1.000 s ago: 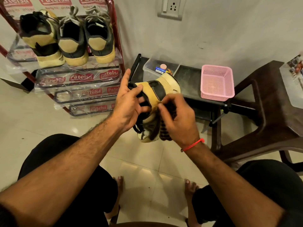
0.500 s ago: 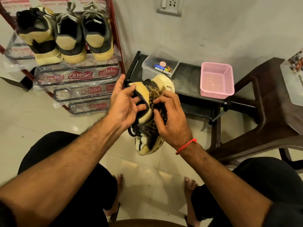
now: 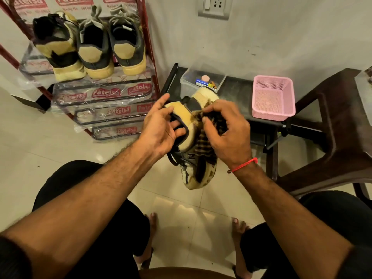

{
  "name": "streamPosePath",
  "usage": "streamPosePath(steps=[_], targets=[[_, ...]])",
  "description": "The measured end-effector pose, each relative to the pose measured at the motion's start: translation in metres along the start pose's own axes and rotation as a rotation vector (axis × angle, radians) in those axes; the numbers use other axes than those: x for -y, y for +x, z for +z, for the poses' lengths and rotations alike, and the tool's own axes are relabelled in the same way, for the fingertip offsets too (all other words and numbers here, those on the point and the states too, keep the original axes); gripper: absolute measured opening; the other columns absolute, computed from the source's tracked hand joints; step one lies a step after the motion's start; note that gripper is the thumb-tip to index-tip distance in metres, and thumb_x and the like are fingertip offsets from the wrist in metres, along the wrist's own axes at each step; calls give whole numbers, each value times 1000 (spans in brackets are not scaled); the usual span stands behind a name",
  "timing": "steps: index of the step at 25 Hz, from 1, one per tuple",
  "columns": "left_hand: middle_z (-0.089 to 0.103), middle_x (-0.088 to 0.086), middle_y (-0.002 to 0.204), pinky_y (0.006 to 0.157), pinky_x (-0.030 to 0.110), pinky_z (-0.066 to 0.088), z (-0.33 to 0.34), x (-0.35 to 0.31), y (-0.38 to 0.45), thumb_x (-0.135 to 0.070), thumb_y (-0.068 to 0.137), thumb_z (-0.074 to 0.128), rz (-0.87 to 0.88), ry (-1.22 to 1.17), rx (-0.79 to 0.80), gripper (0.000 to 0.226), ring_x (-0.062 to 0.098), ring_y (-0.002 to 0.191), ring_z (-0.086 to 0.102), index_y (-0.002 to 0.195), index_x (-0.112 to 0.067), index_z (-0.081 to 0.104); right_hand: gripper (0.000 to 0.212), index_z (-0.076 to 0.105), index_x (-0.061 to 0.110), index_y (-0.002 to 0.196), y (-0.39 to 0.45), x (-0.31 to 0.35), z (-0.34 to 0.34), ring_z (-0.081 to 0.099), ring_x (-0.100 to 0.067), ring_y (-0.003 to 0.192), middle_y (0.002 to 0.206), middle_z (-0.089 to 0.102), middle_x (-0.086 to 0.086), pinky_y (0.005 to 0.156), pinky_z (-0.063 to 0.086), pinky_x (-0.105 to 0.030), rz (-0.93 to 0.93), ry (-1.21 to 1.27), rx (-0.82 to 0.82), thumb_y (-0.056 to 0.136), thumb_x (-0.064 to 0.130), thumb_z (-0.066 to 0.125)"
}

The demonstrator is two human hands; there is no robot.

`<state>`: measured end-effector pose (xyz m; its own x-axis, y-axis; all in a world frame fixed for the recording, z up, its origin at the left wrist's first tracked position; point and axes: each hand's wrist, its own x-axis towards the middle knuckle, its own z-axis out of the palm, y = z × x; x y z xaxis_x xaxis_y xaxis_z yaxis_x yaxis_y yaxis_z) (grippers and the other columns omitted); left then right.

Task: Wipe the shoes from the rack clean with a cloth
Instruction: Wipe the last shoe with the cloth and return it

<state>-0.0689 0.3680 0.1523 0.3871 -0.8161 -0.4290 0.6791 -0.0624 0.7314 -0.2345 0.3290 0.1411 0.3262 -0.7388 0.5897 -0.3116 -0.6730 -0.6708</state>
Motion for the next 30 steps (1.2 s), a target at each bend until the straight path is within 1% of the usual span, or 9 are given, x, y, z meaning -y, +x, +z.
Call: streamPosePath(steps=[4, 8, 10, 12, 14, 19, 23, 25, 30], targets=[[67, 12, 101, 47, 29, 54, 11, 1, -10, -7, 107, 42, -7, 46, 104, 51, 19, 68, 72, 153, -30, 40, 18, 68, 1, 107, 1, 2, 0, 59, -18, 110, 111, 63, -13, 100, 48, -26, -56, -64, -75, 89, 5, 69], [64, 16, 128, 50, 35, 57, 6, 4, -5, -5, 107, 43, 37, 46, 50, 55, 25, 77, 75, 154, -34, 37, 14, 72, 3, 93, -23, -1, 11, 63, -15, 96, 102, 65, -10, 90, 53, -23, -48, -12, -21, 80, 5, 73], [64, 16, 133, 50, 34, 57, 0, 1, -3, -5, 107, 43, 43, -19, -1, 54, 24, 75, 76, 153, -32, 39, 12, 73, 8, 87, -49, -3, 23, 63, -16, 88, 98, 66, -5, 81, 56, -27, -84, -23, 221, 77, 12, 71], [68, 12, 120, 46, 30, 54, 0, -5, -1, -6, 107, 43, 58, -73, 5, 52, 20, 69, 74, 154, -30, 38, 13, 73, 13, 86, -73, 0, 38, 62, -17, 84, 95, 66, 0, 74, 58, -35, -174, -101, 637, 77, 19, 65], [70, 7, 102, 43, 27, 51, 7, -9, -3, -7, 108, 42, 65, -81, 39, 51, 17, 64, 71, 154, -28, 37, 15, 74, 16, 86, -77, 3, 42, 62, -15, 83, 92, 67, 3, 73, 58, -37, -181, -114, 791, 76, 21, 64], [71, 7, 95, 46, 29, 54, 6, -14, 2, -6, 108, 40, 66, -127, 66, 47, 20, 67, 72, 151, -25, 41, 12, 72, 12, 81, -29, 6, 9, 63, -14, 77, 85, 67, 1, 72, 55, -37, -64, 81, 469, 75, 19, 65], [70, 11, 111, 54, 37, 59, 6, -11, -3, -8, 109, 38, 76, -44, 105, 44, 25, 80, 75, 148, -25, 46, 32, 63, 6, 117, -5, 11, 1, 59, -19, 109, 115, 61, -8, 96, 51, -36, 65, 154, 46, 86, 7, 69], [72, 10, 107, 61, 41, 61, 7, -3, -7, -8, 108, 39, 73, 9, 140, 43, 26, 83, 73, 147, -25, 48, 40, 60, 7, 128, 1, 8, 6, 55, -18, 119, 125, 57, -9, 103, 47, -31, 25, 51, 74, 89, 9, 70], [77, 10, 97, 61, 40, 61, 5, 3, -5, -7, 109, 39, 52, -54, 91, 42, 29, 86, 75, 144, -26, 51, 24, 69, 1, 109, -17, -6, 21, 59, -27, 112, 117, 60, -16, 98, 51, -37, -169, -104, 108, 85, 7, 72]])
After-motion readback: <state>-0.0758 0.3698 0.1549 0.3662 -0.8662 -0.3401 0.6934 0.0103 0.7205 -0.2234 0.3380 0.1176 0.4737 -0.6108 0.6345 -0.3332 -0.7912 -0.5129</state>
